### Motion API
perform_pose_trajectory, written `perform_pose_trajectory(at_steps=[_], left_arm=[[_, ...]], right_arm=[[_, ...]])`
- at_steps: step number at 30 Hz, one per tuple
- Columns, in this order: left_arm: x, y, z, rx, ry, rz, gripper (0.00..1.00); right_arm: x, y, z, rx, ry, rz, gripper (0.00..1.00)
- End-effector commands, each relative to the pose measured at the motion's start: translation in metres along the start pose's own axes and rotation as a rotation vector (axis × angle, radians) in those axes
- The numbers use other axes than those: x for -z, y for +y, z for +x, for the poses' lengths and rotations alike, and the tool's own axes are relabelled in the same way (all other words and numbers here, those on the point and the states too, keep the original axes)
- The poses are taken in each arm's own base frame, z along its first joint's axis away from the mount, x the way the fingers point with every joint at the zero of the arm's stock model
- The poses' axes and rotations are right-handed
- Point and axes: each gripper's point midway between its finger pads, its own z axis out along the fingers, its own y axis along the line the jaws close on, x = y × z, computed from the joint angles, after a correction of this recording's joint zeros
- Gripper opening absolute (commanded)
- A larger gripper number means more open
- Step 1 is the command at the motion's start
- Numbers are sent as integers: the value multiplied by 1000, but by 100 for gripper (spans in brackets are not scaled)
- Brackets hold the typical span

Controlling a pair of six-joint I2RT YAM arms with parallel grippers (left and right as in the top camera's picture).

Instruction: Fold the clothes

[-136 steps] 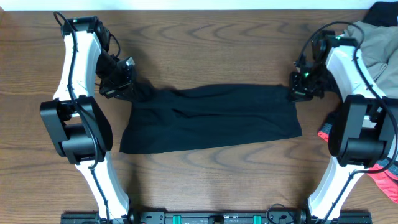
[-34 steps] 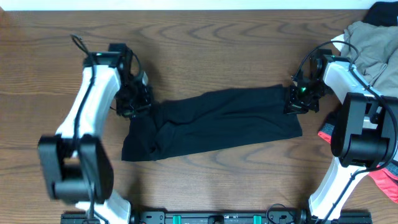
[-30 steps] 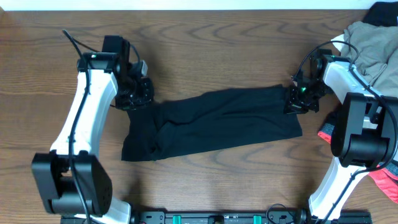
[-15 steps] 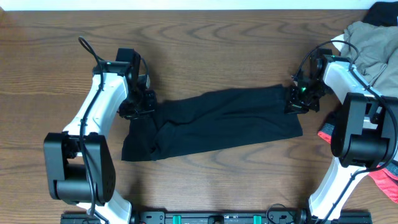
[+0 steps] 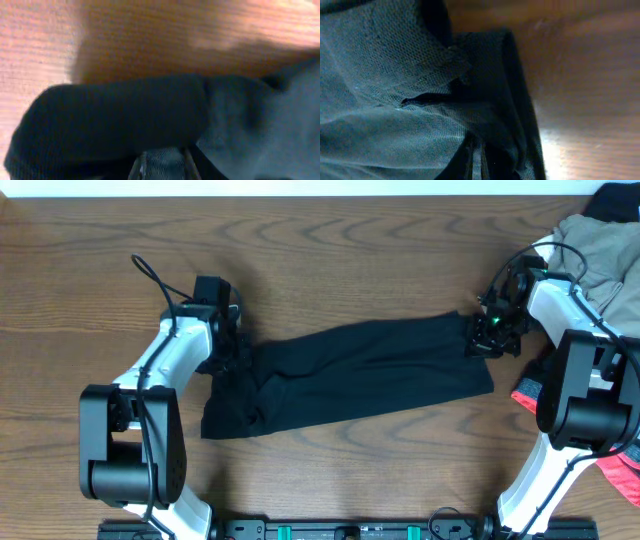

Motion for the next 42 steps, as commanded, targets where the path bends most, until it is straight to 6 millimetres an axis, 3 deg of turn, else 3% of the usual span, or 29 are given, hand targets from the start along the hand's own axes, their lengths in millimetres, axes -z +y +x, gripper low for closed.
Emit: perform_pose_trajectory(at_steps=[1, 8, 17, 27, 30, 34, 38, 42], left_arm=[[-13, 22, 3, 28, -12, -84, 26], [-14, 52, -18, 143, -116, -142, 27], [-15, 45, -20, 144, -118, -90, 27], [-10, 40, -27, 136, -139, -66, 33], [9, 25, -41, 109, -191, 7, 37], [50, 14, -60, 95, -304, 57, 48], [91, -2, -66, 66, -406, 137, 52], [108, -15, -65, 37, -443, 168, 53]], right_arm=[[-10, -33, -9, -14, -30, 134, 8], [-9, -40, -16, -10, -61, 176, 9], [-1, -30, -15, -2, -67, 142, 19], [71, 5, -42, 23, -290, 64, 23], [72, 10, -42, 35, -297, 63, 24], [57, 17, -36, 57, -254, 60, 24], [40, 27, -33, 90, -220, 62, 23], [22, 36, -31, 119, -189, 64, 23]])
